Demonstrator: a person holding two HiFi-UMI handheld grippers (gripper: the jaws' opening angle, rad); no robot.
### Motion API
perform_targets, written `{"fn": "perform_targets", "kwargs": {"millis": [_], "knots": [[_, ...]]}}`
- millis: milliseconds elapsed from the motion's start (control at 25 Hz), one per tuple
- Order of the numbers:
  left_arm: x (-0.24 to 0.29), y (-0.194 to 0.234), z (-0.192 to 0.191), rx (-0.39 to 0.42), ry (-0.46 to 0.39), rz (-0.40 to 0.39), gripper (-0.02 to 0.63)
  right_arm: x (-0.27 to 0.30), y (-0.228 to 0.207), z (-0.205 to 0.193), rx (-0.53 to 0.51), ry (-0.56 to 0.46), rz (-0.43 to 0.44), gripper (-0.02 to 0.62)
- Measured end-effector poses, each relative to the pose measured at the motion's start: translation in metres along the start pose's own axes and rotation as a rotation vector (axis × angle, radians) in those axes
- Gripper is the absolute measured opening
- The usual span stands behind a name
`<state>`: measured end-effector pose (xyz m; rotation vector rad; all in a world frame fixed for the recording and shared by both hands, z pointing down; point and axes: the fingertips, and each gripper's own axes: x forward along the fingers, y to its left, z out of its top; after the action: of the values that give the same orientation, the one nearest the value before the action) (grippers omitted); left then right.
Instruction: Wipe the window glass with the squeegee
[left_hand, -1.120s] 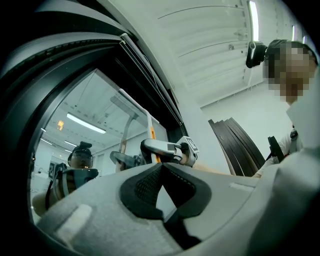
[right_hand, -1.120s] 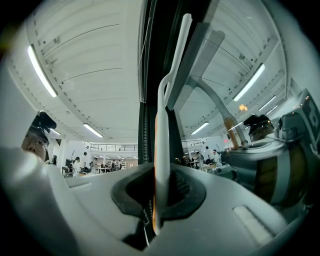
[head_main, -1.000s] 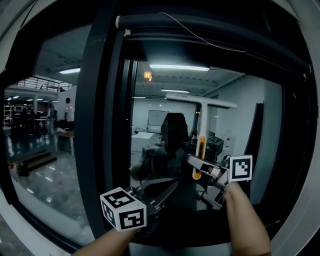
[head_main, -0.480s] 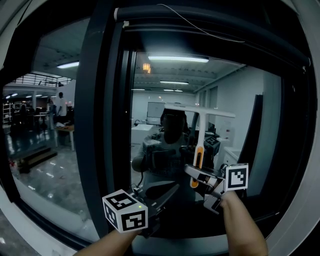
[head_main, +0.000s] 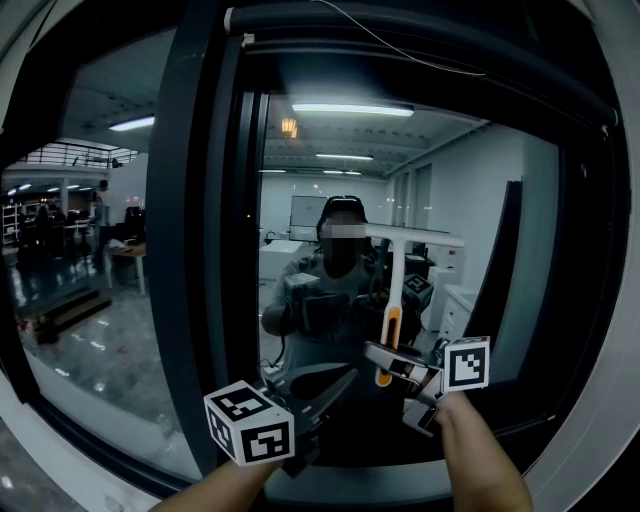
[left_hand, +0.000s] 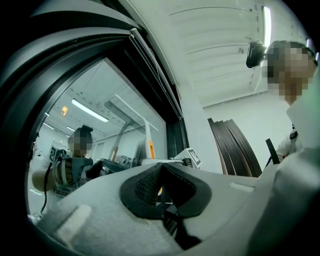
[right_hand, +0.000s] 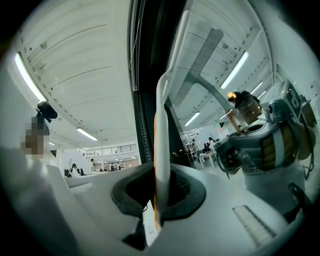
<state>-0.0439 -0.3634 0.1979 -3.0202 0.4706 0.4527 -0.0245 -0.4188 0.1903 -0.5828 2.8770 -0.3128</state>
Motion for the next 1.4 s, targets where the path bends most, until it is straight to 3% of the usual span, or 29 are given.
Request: {"fn": "perform_targets", "kwargs": {"millis": [480,960,1400], "knots": [[-0.018,-0.002,-0.015,-0.022,0.011,0.019,-0.003,-0.007,0.001,-0.044,0.046,0.027,-0.006,0.026],[-0.047,-0.003,-0.037,-0.061,0.038,0.061,-0.003,-0.005,0.012,-0.094,0.180,0.019,0.012,0.025],[-0.071,-0.012,-0.037,-0.079,0.027,0.045,-0.003,-0.005,0.020,-0.132,0.276,0.003,-0.013,0.025]]}}
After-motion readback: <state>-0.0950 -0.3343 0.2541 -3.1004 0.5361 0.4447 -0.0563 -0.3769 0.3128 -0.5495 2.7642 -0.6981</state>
